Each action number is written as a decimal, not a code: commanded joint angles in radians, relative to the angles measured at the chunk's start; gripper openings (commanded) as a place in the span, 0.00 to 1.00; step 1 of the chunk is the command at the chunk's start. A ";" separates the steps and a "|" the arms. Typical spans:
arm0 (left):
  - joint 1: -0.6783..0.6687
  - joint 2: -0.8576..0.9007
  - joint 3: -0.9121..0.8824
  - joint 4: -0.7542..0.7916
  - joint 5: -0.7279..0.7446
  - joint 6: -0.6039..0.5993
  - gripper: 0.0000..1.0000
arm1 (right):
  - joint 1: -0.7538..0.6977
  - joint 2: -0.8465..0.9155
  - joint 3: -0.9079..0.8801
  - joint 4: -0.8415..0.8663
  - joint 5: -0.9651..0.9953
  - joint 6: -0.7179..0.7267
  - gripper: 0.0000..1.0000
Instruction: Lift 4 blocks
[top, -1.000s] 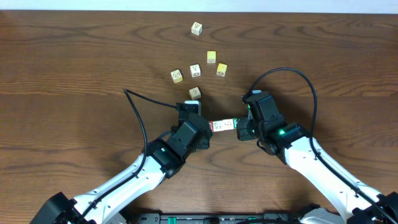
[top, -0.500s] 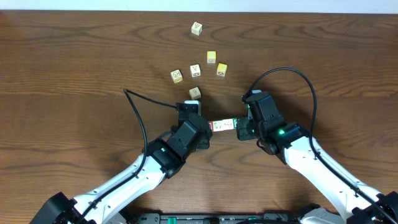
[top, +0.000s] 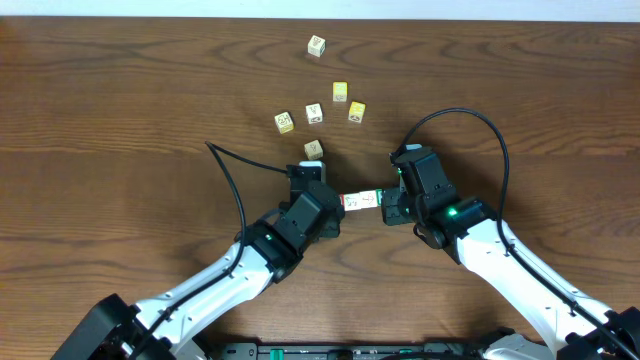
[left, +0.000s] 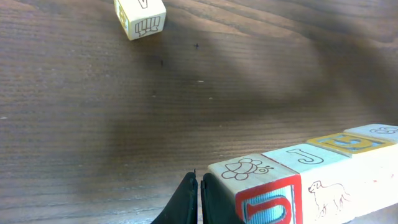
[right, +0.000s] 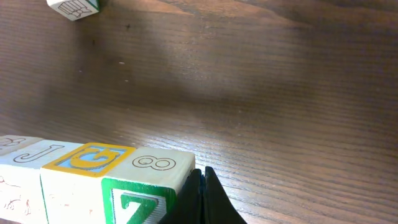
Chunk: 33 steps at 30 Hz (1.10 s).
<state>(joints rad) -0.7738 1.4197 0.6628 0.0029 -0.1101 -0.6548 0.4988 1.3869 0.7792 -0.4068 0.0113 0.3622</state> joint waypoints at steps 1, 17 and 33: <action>-0.052 0.000 0.075 0.056 0.188 -0.013 0.07 | 0.089 0.006 0.040 0.029 -0.251 -0.004 0.01; -0.052 0.000 0.075 0.057 0.188 -0.013 0.07 | 0.089 0.006 0.040 0.025 -0.240 -0.008 0.01; -0.051 0.000 0.074 0.051 0.188 -0.013 0.07 | 0.089 0.006 0.039 0.024 -0.221 -0.011 0.01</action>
<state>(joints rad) -0.7734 1.4208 0.6628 0.0036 -0.1078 -0.6556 0.5056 1.3869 0.7792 -0.4080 0.0269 0.3550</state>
